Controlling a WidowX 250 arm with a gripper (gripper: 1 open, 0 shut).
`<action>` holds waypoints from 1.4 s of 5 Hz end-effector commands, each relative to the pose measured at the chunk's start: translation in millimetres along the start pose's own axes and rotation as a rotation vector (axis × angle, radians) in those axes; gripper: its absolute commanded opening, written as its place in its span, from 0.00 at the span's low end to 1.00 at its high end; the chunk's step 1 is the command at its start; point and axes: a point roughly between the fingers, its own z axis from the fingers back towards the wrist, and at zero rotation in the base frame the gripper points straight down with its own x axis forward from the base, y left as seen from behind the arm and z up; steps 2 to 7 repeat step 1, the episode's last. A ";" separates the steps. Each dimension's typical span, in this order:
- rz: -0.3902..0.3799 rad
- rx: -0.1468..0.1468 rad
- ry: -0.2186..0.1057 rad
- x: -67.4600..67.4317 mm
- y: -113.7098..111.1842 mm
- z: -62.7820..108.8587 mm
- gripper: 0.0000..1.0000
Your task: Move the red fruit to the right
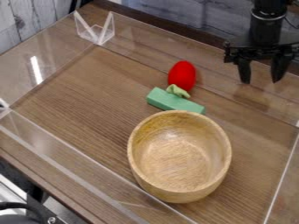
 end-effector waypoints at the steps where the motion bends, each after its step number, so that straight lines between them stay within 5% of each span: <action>1: -0.026 -0.035 -0.050 6.2 -15.9 14.0 0.00; 7: -0.026 -0.035 -0.050 6.2 -15.9 14.0 0.00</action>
